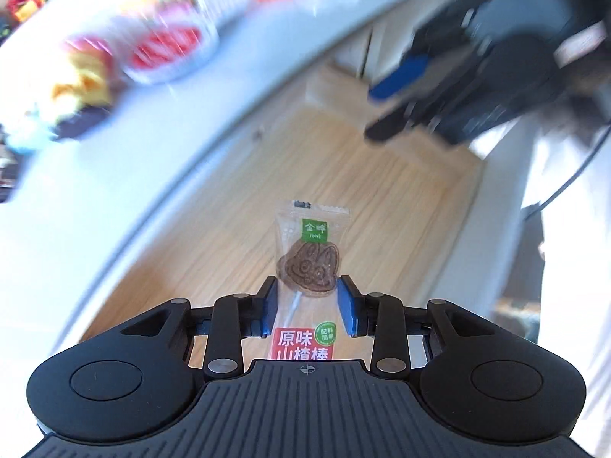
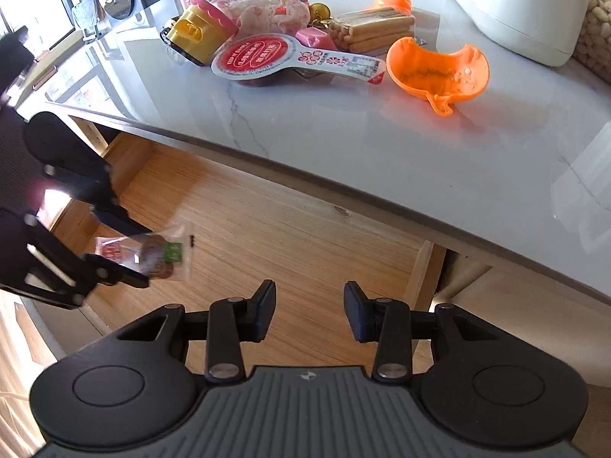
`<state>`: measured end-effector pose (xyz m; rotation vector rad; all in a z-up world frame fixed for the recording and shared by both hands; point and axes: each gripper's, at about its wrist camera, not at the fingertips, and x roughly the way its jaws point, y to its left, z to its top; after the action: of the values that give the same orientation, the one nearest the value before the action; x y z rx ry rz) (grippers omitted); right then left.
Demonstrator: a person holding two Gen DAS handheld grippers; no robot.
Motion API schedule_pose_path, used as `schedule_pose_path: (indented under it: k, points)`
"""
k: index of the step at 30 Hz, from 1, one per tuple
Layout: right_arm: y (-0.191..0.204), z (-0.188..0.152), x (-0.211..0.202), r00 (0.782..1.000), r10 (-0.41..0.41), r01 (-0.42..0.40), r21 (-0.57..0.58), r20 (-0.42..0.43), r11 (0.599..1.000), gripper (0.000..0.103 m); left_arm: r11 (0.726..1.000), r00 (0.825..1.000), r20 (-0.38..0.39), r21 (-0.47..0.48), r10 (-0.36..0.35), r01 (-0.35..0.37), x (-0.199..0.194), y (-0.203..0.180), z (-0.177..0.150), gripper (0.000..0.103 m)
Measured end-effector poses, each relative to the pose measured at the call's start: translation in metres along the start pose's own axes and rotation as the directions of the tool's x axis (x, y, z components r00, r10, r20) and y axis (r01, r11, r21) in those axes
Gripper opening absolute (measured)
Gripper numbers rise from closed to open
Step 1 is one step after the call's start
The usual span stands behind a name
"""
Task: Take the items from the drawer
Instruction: 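Lift the hawthorn snack packet and set it on the countertop with the left tool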
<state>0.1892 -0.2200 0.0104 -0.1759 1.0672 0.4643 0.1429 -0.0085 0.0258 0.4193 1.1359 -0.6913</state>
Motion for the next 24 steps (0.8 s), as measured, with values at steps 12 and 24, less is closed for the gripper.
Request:
schedule_pose_path:
  k: [12, 24]
  points:
    - [-0.007, -0.011, -0.006, 1.0, -0.014, 0.014, 0.018, 0.024, 1.0, 0.039, 0.833, 0.862, 0.266, -0.484, 0.431, -0.267, -0.065, 0.125, 0.062, 0.038]
    - [-0.02, -0.029, -0.023, 0.995, -0.049, 0.045, 0.049, 0.085, 0.998, 0.039, 0.781, 0.826, 0.247, -0.538, 0.507, -0.319, -0.059, 0.128, 0.049, 0.047]
